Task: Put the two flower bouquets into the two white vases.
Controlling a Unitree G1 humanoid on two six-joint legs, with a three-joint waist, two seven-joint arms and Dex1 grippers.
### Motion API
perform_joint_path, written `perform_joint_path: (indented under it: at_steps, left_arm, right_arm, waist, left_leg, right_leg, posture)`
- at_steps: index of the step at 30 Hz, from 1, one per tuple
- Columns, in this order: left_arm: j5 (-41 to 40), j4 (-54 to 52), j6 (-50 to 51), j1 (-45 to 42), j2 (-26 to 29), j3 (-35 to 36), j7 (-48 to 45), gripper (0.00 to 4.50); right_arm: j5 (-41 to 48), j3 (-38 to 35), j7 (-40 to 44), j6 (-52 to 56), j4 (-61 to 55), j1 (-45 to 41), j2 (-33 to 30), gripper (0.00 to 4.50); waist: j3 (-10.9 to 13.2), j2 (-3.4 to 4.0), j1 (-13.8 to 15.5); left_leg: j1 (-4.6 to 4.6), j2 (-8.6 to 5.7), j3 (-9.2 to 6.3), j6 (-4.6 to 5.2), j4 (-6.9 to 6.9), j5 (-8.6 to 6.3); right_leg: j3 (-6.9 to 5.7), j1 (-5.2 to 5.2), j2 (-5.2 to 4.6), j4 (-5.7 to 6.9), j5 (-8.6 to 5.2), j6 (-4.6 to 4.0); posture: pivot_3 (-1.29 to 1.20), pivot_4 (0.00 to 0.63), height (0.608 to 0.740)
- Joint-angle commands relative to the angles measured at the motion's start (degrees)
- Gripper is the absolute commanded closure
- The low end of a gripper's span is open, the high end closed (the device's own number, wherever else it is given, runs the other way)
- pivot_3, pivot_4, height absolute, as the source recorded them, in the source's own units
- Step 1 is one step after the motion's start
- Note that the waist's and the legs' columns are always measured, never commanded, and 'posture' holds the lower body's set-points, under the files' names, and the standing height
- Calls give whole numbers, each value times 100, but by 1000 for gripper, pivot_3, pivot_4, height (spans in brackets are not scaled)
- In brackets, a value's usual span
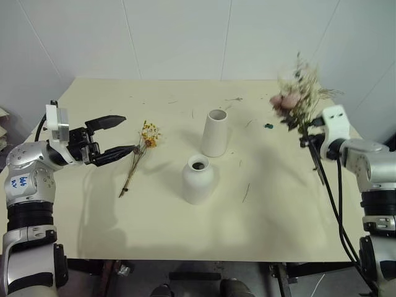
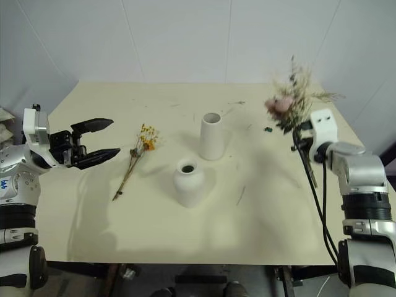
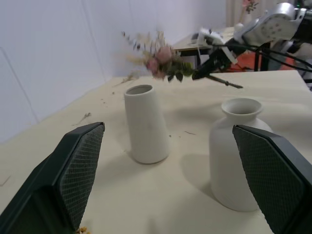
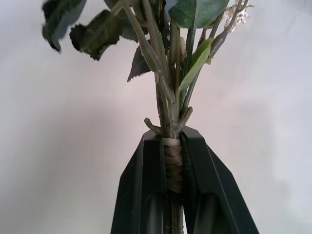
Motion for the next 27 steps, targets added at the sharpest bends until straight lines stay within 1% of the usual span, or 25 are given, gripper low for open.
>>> perform_joint_path:
  at_steps: [1, 3, 5, 9, 12, 15, 19, 20, 24, 27]
  left_arm:
    - [39, 63, 5, -216, -37, 19, 264, 0]
    - [54, 105, -4, -275, -94, -20, 308, 0]
    - [11, 190, -49, -381, -191, -10, 341, 0]
    - [-10, 245, 111, -502, -278, -34, 443, 0]
    - [78, 271, 154, -508, -232, -95, 489, 0]
    - [82, 281, 102, -449, -170, -76, 380, 0]
    - [92, 239, 191, -408, -90, -30, 435, 0]
    - [94, 237, 201, -403, -76, -23, 442, 0]
    - [95, 142, 172, -271, -5, 27, 484, 0]
    - [48, -14, 188, -133, 8, 56, 542, 0]
  right_arm:
    - [-7, -290, -165, -649, -216, -316, 126, 4433]
    - [-20, -346, -196, -1106, -163, -468, 268, 4433]
    - [-47, -425, -323, -1827, 11, -742, 496, 4433]
    - [-163, -317, -476, -2184, 546, -1330, 805, 4433]
    - [-338, -194, -515, -2759, 885, -1593, 994, 4433]
    - [-174, -280, -194, -3939, 1373, -1861, 1434, 4433]
    - [23, -368, 320, -5079, 2020, -2173, 1879, 4433]
    - [40, -372, 413, -5284, 2163, -2234, 1936, 4433]
    - [19, -230, 758, -5780, 2790, -2618, 2334, 4433]
    - [-4, -229, 820, -5990, 3248, -2898, 2618, 4433]
  waist:
    - [0, 0, 0]
    - [0, 0, -8]
    - [0, 0, -16]
    - [3, 5, -55]
    - [3, 6, -103]
    - [3, 6, -138]
    - [6, 10, -229]
    - [6, 11, -260]
    - [7, 11, -302]
    - [7, 12, -342]
  left_leg:
    - [0, 0, 0, 0, 0, 0]
    - [-1, 0, 1, 0, -2, 0]
    - [-1, 0, 3, -1, -3, 0]
    - [-1, 0, 4, -2, -2, 1]
    - [-1, 0, 5, -3, -6, 2]
    - [-1, 0, 5, -4, -11, 2]
    - [3, 2, 7, -7, -15, 4]
    - [2, 2, 6, -10, -15, 6]
    - [3, 2, 6, -24, -19, 14]
    - [14, 2, 9, -27, -25, 15]
  right_leg:
    - [0, 0, 0, -1, 0, 0]
    - [0, 0, 0, -3, 0, 0]
    - [1, -1, 0, -3, 0, 0]
    - [3, -5, 0, 5, 0, 1]
    - [3, -6, 0, 3, 0, 1]
    - [3, -6, 0, 1, 0, 1]
    - [5, -7, 0, 15, 0, 1]
    - [5, -9, 0, 34, 0, 1]
    - [5, -9, 0, 34, 0, 1]
    - [10, -9, 0, 42, 0, 1]
  posture:
    - [0, 150, 740]
    - [0, 150, 740]
    - [0, 150, 740]
    - [0, 150, 740]
    - [0, 150, 740]
    - [0, 150, 740]
    - [0, 150, 740]
    - [0, 150, 740]
    - [0, 150, 740]
    - [0, 150, 740]
